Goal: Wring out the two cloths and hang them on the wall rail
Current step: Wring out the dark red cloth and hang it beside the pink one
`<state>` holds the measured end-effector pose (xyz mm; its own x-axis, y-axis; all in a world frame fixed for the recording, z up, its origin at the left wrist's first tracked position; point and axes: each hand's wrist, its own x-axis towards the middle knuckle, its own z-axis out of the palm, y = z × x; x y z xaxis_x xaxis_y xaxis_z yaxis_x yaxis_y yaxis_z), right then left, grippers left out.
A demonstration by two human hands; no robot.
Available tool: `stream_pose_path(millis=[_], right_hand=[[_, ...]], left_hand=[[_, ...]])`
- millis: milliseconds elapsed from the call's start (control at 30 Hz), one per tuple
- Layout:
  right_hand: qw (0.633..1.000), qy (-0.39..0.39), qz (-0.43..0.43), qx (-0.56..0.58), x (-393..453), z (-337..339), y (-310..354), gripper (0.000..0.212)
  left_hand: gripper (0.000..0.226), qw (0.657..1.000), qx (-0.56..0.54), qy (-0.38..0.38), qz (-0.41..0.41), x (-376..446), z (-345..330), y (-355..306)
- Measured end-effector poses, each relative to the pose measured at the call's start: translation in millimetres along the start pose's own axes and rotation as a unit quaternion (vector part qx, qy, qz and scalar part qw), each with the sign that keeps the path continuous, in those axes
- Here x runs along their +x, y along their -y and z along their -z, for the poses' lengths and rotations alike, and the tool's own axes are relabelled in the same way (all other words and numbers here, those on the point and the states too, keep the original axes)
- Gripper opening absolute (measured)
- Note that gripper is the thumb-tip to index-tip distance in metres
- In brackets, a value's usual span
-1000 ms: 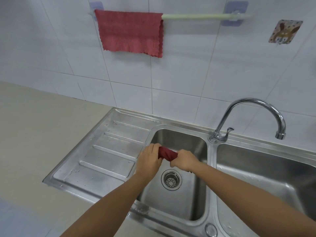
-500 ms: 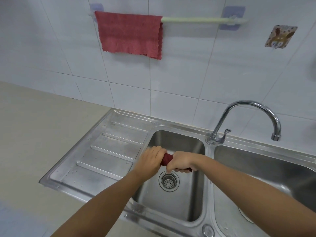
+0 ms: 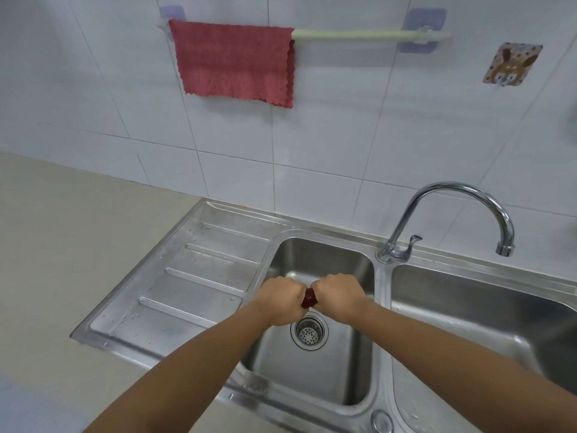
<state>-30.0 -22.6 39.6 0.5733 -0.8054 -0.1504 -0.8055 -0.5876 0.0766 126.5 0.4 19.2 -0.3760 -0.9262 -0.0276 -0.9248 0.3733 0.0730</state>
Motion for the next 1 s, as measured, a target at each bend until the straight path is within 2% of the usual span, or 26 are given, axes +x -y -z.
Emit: stream_pose_path(millis=[100, 367, 500, 633, 767, 1000], right_hand=[[0.999, -0.019, 0.031, -0.014, 2.8, -1.2, -7.3, 0.019], [0.998, 0.0, 0.051, -0.022, 8.8, -8.0, -9.9, 0.017], [0.997, -0.041, 0.066, -0.014, 8.7, -14.1, -8.2, 0.014], [0.995, -0.083, 0.059, 0.019, 5.6, -16.8, -10.1, 0.025], [0.998, -0.05, 0.042, -0.02, 0.7, -19.4, -9.5, 0.018], [0.999, 0.002, 0.034, -0.031, -3.2, -14.8, -6.1, 0.019]], left_hand=[[0.024, 0.999, -0.022, 0.025, 0.017, 2.9, 2.5, -2.8], [0.029, 0.995, -0.067, 0.066, 0.037, 2.1, 1.8, -2.7], [0.024, 0.998, -0.052, 0.035, 0.03, -1.0, -4.0, 1.6], [0.028, 1.0, 0.0, -0.015, 0.028, -4.2, -7.1, 12.4], [0.031, 0.999, 0.014, -0.015, 0.035, -12.0, -10.3, 16.2], [0.03, 0.997, -0.036, 0.024, 0.071, -20.5, -6.7, 5.1]])
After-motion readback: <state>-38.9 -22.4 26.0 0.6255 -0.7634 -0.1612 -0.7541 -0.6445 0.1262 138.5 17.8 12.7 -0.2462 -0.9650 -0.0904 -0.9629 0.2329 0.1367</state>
